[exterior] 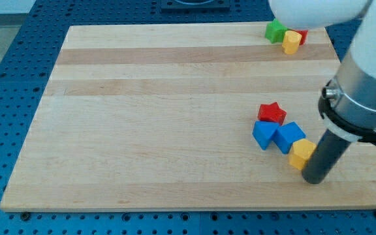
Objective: Move line of blocks slightly up
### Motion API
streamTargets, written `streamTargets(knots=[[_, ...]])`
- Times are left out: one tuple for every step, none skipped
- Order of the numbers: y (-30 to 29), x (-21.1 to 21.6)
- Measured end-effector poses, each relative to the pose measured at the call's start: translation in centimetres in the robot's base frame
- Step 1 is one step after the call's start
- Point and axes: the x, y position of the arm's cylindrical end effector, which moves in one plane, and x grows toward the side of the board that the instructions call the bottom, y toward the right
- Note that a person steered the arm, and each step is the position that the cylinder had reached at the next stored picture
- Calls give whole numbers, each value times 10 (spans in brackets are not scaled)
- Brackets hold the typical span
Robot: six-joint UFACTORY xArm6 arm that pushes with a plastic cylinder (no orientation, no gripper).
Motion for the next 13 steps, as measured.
streamTargets(knots=[[-8, -12], [-9, -29], [-10, -47], [-12, -62], [-15, -74], [-20, -85], [-37, -95], [-54, -105], [-66, -112], [-79, -121], [-88, -130], [-88, -138], [-88, -152]])
